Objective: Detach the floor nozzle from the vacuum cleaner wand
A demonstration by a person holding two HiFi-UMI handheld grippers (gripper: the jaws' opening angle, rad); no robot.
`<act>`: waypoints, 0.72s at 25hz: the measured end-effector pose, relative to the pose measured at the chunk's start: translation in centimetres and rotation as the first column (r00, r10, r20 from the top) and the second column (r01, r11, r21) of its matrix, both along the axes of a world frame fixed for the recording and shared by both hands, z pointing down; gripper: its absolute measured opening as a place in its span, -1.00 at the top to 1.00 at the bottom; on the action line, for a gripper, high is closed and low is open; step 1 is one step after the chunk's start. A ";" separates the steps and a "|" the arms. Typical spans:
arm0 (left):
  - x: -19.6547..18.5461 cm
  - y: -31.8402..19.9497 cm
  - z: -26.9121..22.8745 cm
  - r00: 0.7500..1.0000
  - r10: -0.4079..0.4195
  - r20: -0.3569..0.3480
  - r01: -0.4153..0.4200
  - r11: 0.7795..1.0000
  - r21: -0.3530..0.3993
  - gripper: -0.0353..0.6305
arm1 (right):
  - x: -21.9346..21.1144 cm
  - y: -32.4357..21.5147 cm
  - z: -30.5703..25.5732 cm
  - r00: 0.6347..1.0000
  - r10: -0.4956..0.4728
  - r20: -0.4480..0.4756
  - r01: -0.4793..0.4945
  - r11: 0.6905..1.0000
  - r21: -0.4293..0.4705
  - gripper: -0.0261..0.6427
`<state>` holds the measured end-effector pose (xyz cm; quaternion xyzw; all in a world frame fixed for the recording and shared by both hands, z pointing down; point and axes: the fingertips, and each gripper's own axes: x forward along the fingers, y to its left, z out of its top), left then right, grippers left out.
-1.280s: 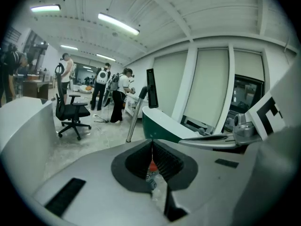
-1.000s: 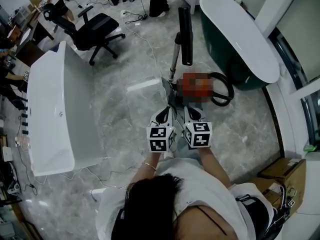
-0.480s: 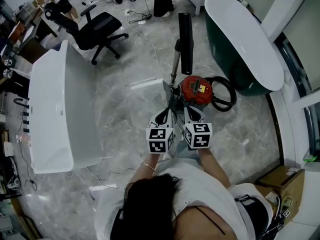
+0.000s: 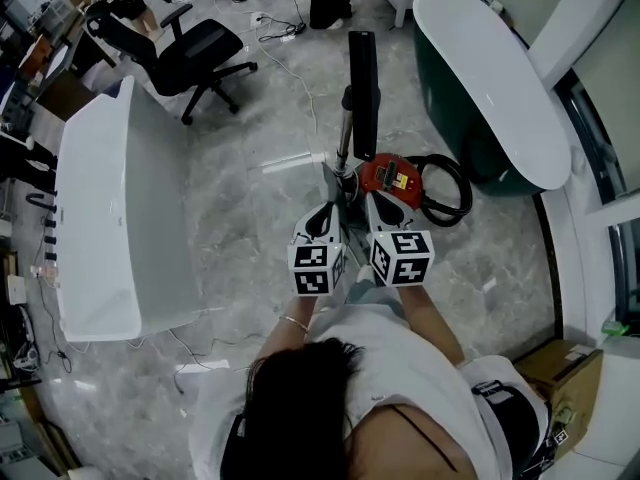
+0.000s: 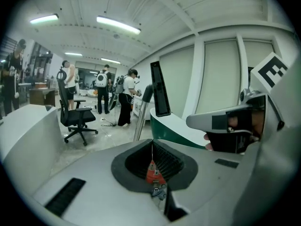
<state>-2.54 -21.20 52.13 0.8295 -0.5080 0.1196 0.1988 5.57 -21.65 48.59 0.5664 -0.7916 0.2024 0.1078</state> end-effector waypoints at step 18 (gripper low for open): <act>2.8 -3.9 0.8 0.996 -0.076 0.052 0.076 0.997 0.005 0.88 | 2.0 -4.8 -3.0 0.986 -0.153 0.064 0.150 0.987 0.054 0.87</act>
